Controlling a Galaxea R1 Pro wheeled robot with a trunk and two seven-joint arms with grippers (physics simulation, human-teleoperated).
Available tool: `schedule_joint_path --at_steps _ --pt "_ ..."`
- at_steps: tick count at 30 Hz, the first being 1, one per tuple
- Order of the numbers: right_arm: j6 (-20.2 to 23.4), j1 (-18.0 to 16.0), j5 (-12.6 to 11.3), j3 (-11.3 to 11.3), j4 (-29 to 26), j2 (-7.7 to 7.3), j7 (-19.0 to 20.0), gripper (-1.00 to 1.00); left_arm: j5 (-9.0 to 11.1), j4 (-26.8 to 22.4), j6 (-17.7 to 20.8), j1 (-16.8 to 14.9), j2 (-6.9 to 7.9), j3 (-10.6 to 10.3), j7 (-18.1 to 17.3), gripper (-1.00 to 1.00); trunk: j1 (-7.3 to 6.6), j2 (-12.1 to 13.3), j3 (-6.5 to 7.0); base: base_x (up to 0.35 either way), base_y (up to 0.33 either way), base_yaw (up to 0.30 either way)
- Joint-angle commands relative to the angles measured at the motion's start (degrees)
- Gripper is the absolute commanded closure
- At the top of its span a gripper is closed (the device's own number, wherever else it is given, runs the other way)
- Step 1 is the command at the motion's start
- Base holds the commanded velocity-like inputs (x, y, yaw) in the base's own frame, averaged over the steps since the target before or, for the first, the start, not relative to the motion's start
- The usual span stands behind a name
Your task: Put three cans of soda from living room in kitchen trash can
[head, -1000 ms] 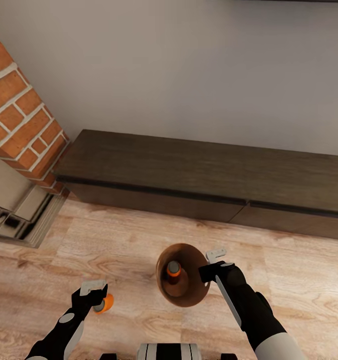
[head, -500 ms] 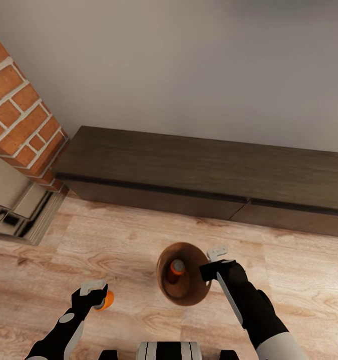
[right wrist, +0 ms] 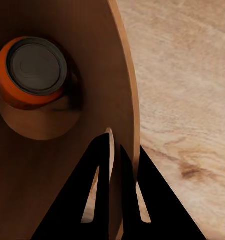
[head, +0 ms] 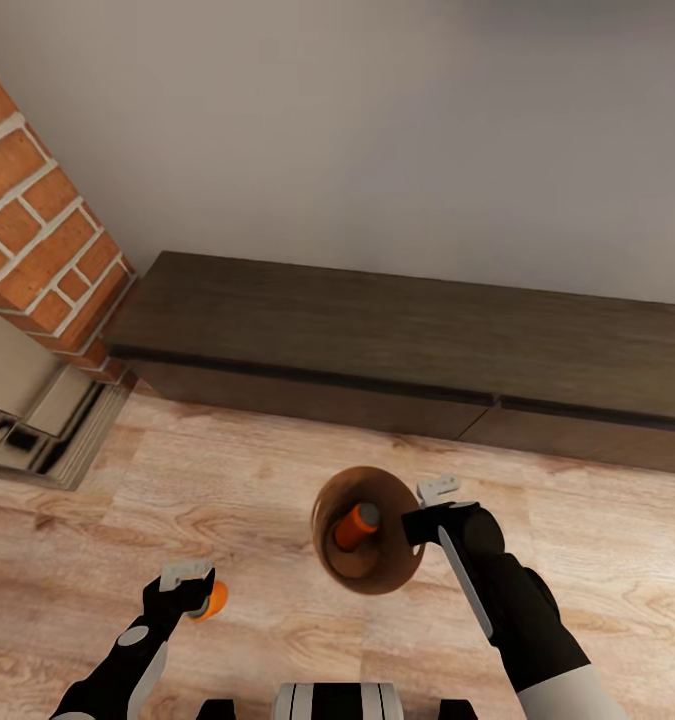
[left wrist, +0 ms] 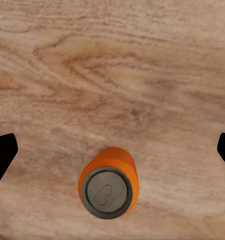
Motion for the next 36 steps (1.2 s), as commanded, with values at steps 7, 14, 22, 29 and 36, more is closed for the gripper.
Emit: schedule_joint_path --at_steps 7,14,22,29,36 --pt "-0.01 0.01 -1.26 0.01 -0.02 0.01 0.38 1.00 -0.02 -0.02 0.00 0.00 0.00 0.00 0.00 -1.00 -0.01 0.00 -0.55 0.000 0.000 0.000" --pt "-0.04 0.01 -1.26 0.03 -0.02 0.01 0.38 1.00 -0.05 -0.01 0.00 0.00 0.00 0.00 0.00 -1.00 -0.01 0.00 -1.19 0.000 0.000 0.000" --pt "-0.01 0.01 -1.26 0.06 -0.02 0.01 0.38 1.00 -0.03 -0.01 -0.02 0.00 0.00 0.00 0.00 -1.00 -0.01 0.00 -1.93 0.000 0.000 0.000" --pt "-0.03 0.00 -1.26 0.09 -0.02 0.01 0.38 1.00 -0.04 -0.01 -0.08 0.00 0.00 0.00 0.00 -1.00 -0.01 0.00 -2.39 0.000 0.000 0.000" --pt "-0.07 0.01 -1.27 0.10 -0.02 0.01 0.38 1.00 -0.03 0.00 -0.09 0.00 0.00 0.00 0.00 -1.00 -0.01 0.00 -2.46 0.000 0.000 0.000"
